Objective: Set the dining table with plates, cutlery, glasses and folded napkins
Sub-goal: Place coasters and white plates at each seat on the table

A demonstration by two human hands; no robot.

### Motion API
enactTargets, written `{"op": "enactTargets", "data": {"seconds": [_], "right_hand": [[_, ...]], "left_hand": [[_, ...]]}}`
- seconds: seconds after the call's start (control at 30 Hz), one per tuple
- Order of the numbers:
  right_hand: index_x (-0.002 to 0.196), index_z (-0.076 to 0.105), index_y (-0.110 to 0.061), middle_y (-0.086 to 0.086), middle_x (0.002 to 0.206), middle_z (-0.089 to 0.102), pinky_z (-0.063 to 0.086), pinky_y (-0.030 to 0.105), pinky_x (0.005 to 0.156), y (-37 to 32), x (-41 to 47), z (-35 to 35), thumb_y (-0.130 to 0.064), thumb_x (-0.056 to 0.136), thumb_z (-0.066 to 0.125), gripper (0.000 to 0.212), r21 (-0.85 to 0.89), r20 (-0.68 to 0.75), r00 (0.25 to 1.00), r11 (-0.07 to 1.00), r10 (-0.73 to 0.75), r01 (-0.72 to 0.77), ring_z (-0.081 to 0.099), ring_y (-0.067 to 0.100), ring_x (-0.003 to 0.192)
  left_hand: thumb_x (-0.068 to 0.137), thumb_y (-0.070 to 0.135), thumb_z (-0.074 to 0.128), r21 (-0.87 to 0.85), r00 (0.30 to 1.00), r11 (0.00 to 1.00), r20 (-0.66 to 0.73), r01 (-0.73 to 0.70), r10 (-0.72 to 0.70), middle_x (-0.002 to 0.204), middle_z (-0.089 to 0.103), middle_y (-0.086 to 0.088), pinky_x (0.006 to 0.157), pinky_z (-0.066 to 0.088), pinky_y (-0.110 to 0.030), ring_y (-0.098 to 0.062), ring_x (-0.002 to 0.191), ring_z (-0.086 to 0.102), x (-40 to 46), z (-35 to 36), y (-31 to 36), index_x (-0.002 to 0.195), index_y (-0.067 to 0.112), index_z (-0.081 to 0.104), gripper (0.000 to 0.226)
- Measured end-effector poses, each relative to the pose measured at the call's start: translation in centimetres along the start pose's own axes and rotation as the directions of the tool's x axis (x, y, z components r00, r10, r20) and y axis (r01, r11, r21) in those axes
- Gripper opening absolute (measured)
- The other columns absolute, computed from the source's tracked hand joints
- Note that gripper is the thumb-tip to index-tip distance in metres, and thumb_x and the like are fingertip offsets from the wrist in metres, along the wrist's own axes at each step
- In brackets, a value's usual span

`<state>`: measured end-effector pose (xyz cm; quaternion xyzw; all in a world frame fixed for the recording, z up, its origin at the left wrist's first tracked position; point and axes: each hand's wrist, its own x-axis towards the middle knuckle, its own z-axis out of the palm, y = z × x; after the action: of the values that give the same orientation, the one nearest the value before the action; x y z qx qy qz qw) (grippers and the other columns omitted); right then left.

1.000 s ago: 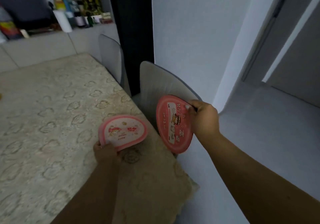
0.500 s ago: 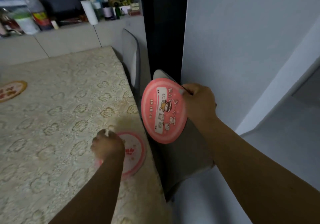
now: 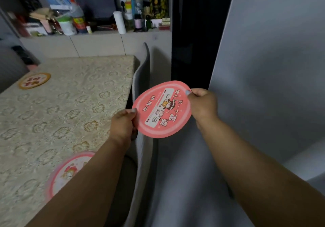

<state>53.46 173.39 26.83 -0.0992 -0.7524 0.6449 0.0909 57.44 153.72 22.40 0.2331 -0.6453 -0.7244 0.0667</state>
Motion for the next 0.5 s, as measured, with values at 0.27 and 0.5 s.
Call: {"op": "enactTargets", "data": {"seconds": [0.27, 0.5], "right_hand": [[0.07, 0.06, -0.027, 0.005, 0.084, 0.07, 0.058, 0.044, 0.079, -0.7, 8.9, 7.1, -0.016, 0.088, 0.062, 0.02, 0.039, 0.257, 0.964, 0.996, 0.07, -0.083, 0.068, 0.024, 0.083], [0.067, 0.057, -0.023, 0.003, 0.075, 0.065, 0.056, 0.039, 0.074, -3.7, 17.7, 17.9, -0.005, 0.087, 0.06, 0.027, -0.016, 0.441, 0.897, 0.999, 0.039, -0.036, 0.066, 0.021, 0.076]], "left_hand": [[0.097, 0.015, 0.054, -0.164, 0.954, 0.982, -0.296, -0.09, 0.038, 0.055, 0.058, 0.001, 0.05, 0.047, -0.021, -0.01, 0.046, 0.05, 6.8, 0.2, 2.9, 0.074, 0.014, 0.058, 0.023], [0.099, 0.016, 0.049, -0.179, 0.908, 0.975, -0.416, -0.133, 0.048, 0.039, 0.046, 0.007, 0.044, 0.038, -0.018, -0.008, 0.037, 0.038, 17.4, -2.4, 6.2, 0.079, 0.011, 0.059, 0.023]]}}
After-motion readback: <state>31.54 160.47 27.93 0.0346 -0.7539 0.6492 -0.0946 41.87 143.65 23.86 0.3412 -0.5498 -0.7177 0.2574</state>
